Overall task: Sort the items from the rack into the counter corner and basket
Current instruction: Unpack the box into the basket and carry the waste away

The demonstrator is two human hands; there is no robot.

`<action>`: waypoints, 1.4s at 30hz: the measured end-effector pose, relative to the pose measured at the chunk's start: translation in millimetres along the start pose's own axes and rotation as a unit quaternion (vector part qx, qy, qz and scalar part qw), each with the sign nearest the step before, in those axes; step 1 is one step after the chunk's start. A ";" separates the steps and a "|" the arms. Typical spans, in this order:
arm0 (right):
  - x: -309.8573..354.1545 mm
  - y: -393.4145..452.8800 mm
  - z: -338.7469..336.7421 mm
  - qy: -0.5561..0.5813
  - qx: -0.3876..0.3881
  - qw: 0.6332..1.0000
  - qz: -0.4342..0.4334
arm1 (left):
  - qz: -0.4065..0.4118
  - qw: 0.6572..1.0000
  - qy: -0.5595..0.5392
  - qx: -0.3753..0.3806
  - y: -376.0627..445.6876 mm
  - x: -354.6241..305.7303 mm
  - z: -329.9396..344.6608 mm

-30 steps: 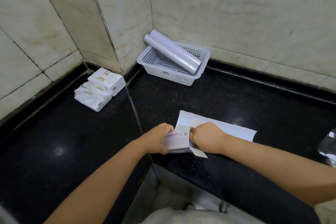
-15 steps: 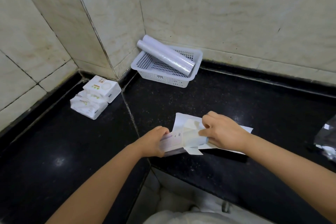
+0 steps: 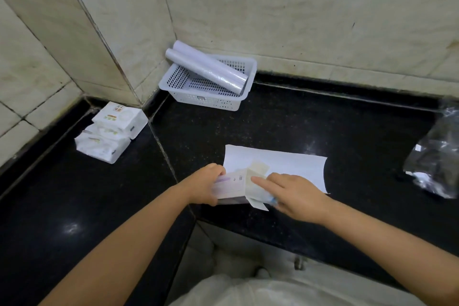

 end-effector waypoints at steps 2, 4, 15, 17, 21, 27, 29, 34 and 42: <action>6.6 -2.5 -5.5 0.006 -0.043 0.999 -0.020 | 0.005 1.000 0.004 0.008 0.0 -0.8 1.4; 10.7 -3.3 -9.4 0.021 -0.054 0.998 -0.038 | 0.008 1.000 0.015 0.017 -0.2 -1.2 3.1; -76.9 -38.5 -68.7 0.416 -0.196 0.869 0.182 | -0.046 0.991 0.126 0.008 -0.9 16.4 -18.6; -89.0 -52.0 -73.7 0.464 -0.229 0.830 0.209 | -0.044 0.987 0.155 0.014 2.9 15.0 -16.2; -92.8 -62.0 -76.2 0.542 -0.272 0.765 0.217 | -0.024 0.978 0.205 0.031 12.2 8.6 -4.1; -69.3 -35.8 -80.7 0.540 -0.251 0.776 0.208 | 0.077 0.995 0.048 -0.041 0.1 -8.2 -32.4; -55.5 -21.5 -85.4 0.484 -0.230 0.822 0.196 | 0.142 0.982 -0.046 -0.112 -17.1 -19.9 -61.6; 5.0 22.8 -117.9 0.252 -0.142 0.956 0.050 | 0.190 0.981 -0.018 0.023 -35.4 -33.7 -80.2; 19.0 53.9 -150.9 0.266 -0.103 0.958 -0.034 | 0.248 0.894 -0.294 0.231 -56.9 -20.1 -73.5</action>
Point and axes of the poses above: each hand's wrist, its own y-axis towards the middle knuckle, its own z-axis out of the palm, x = y × z, the point moved 7 cm from there along y, towards the middle knuckle, and after that the axes turned 11 degrees about x, right-handed, at the moved point
